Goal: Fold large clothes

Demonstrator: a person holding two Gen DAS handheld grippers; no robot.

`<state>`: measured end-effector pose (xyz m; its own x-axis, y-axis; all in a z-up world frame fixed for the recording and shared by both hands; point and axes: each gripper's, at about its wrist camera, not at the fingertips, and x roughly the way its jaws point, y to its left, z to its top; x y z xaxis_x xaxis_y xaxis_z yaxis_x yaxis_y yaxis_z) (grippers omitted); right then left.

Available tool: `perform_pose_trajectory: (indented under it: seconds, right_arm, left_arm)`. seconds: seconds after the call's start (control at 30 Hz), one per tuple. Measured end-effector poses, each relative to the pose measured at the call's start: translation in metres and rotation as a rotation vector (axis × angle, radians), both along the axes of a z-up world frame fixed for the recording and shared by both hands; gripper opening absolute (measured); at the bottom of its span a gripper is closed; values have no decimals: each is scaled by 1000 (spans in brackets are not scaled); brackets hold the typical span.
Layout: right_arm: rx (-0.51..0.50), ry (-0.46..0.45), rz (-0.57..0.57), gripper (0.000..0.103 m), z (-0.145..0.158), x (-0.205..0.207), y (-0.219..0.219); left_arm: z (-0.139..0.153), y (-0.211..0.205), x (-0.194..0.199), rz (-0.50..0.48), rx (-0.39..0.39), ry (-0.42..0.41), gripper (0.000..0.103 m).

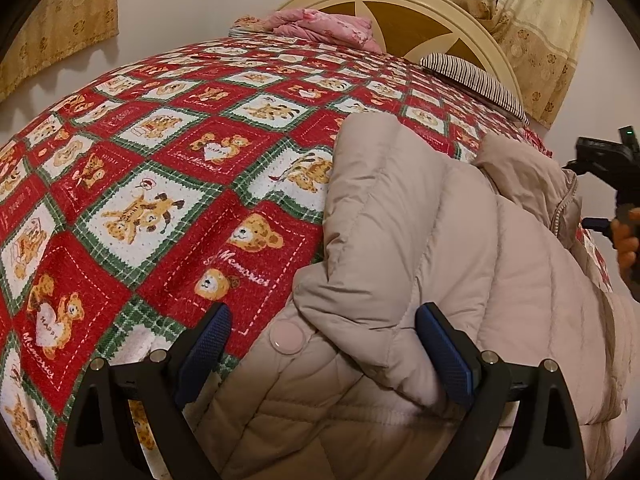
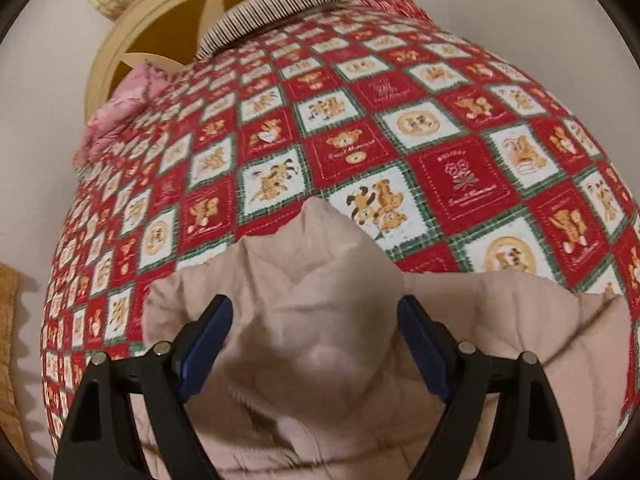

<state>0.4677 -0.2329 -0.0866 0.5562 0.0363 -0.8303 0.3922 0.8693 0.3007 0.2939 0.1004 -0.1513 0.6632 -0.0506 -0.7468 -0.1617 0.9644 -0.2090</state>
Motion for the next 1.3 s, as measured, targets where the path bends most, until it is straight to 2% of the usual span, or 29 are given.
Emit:
perform_pose_trajectory:
  seconds: [0.23,0.27,0.3,0.33,0.37,0.4,0.5,0.63,0.8,0.87,1.0,1.2,1.27,1.3]
  right_arm:
    - [-127,134,39,84,-18,25,9]
    - [-135,145,52,73,-20,23,9]
    - [-140,151,60,54,-20,20,8]
    - [-144,156,70,45,-19,14,6]
    - [-145,154,80,33,-17,10,4]
    - [-146,149,92,26,-14,4,2]
    - [-163,133,123,18,-6,-15,-6]
    - [-191,140,135,14,-7,-48,-23]
    - [-135,142,100,12,-35,-84,-52]
    - [-108,81,87,10,-51,-96,-58]
    - [-245,-102,75,11,-61,-113,-43]
    - [-261,-132,45,13,-59,-116,-43]
    - [-259,-136,42,13,-58,-115,-42]
    - [-260,-138,43,14,-57,-115,-41]
  left_arm:
    - [0,1,1,4,-7,-6,94]
    - [0,0,1,4,-7,-6,94]
    - [0,0,1,4,-6,-6,94]
    - [0,0,1,4,-6,-5,94]
    - [0,1,1,4,-6,-5,94]
    - [0,1,1,4,-6,-5,94]
    - [0,1,1,4,-7,-5,94]
    - [0,0,1,4,-8,-6,94]
    - [0,0,1,4,-7,-6,94]
    - [0,0,1,3,-8,-6,94]
    - [-1,0,1,-3,-18,-6,96]
    - [6,5,-6,-27,-75,-21,96]
    - [24,1,-11,-83,-78,-51,96]
    - [40,-6,-15,-118,-59,-98,96]
